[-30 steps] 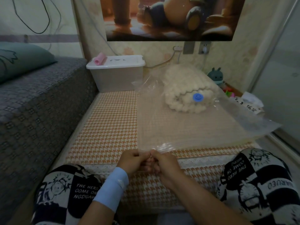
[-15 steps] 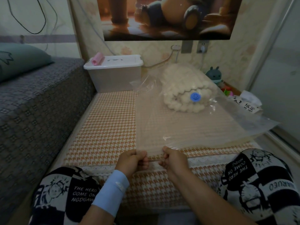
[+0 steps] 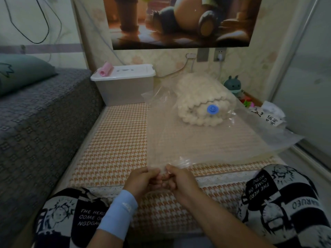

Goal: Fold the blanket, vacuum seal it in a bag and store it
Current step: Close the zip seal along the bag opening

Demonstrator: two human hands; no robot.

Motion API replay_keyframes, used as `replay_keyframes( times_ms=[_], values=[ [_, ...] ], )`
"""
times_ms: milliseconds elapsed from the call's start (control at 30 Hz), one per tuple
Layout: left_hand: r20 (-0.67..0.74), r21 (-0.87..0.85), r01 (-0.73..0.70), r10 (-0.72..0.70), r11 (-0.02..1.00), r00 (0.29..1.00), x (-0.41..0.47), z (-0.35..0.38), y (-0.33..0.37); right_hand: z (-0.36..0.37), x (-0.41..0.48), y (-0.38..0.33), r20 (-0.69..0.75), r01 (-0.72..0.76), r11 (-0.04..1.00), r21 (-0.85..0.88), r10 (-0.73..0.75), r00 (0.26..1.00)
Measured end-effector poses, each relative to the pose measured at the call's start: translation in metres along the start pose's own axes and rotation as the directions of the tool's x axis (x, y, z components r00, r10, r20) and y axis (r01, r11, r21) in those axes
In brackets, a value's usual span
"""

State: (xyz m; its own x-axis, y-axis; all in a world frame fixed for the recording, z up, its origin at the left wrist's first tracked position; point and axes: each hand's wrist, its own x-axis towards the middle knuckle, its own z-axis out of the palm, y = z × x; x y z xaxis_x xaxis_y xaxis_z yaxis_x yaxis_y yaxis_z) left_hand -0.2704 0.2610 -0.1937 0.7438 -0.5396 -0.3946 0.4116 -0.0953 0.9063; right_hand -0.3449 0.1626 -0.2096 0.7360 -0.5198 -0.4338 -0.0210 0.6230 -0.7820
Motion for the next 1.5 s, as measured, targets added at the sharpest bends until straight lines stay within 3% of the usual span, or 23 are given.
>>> replay_keyframes(
  times_ms=[233,367,533,667,733,867,1000,1333,1500],
  values=[
    [0.005,-0.075,-0.008,0.008,0.997,1.0,-0.001,-0.002,0.0,-0.016,0.009,-0.015,-0.23,0.068,0.998,0.005,-0.065,0.971],
    [-0.074,-0.132,-0.038,0.028,0.99,0.997,0.006,-0.007,-0.002,-0.031,0.015,-0.023,-0.308,0.105,0.993,0.049,-0.085,0.948],
    [-0.104,-0.212,-0.065,0.044,0.975,0.994,0.008,0.0,-0.008,-0.042,0.021,-0.024,-0.221,0.061,0.996,0.065,-0.045,0.974],
    [-0.004,-0.351,0.002,-0.004,0.936,1.0,0.007,0.014,-0.009,-0.04,0.021,-0.025,-0.202,0.042,0.995,0.091,-0.023,0.979],
    [0.027,-0.29,0.012,-0.004,0.957,1.0,0.008,0.026,-0.013,-0.038,0.02,-0.023,-0.191,0.035,0.997,0.062,-0.022,0.981],
    [-0.098,-0.175,-0.042,0.026,0.984,0.995,0.017,0.038,-0.021,-0.032,0.016,-0.023,-0.101,-0.009,0.999,0.031,0.013,0.995],
    [-0.11,-0.163,-0.028,0.01,0.986,0.994,0.022,0.037,-0.027,-0.026,0.013,-0.015,-0.054,-0.041,0.991,-0.127,0.035,0.998],
    [-0.231,-0.189,-0.101,0.055,0.977,0.971,0.021,0.034,-0.025,-0.023,0.017,-0.017,-0.256,0.026,1.0,0.007,-0.023,0.967],
    [-0.214,-0.243,-0.106,0.054,0.964,0.975,0.025,0.024,-0.022,-0.041,0.022,-0.031,-0.306,0.04,0.998,0.048,-0.023,0.952]
  ],
)
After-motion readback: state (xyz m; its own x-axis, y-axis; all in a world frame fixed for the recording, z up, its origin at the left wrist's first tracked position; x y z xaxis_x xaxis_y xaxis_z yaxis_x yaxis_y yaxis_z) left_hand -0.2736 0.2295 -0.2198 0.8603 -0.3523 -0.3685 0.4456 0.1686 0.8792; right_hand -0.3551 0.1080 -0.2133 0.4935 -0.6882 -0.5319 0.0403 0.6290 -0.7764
